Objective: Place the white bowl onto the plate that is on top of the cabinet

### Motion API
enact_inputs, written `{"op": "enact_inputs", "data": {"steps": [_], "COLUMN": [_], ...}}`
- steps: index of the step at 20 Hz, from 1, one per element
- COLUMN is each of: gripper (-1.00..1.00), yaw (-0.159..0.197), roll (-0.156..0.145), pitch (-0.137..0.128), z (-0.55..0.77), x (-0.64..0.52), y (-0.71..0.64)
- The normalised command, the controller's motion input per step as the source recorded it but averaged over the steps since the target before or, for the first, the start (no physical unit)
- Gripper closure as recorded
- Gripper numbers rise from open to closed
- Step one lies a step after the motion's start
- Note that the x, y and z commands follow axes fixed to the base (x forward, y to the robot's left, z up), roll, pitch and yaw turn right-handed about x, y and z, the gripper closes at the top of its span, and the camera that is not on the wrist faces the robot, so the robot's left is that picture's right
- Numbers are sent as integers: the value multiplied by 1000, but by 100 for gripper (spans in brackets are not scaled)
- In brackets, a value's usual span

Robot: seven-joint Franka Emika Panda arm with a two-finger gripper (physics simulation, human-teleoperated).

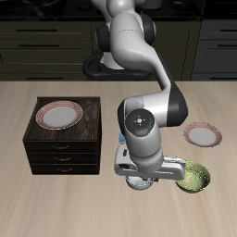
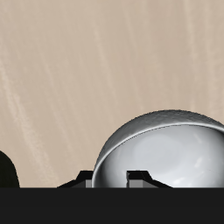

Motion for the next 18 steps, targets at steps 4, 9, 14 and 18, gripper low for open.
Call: {"op": "enact_inputs", "data": {"steps": [4, 9, 14, 18], "gripper": [100, 100, 100, 100], "yaw": [-3, 2, 11, 2], "roll": [19, -1, -1, -3], "pitch": [-25, -12, -17, -34], "z": [114, 52, 105, 243], "x": [-66, -66, -82, -95], "y": [18, -39, -31, -88]}}
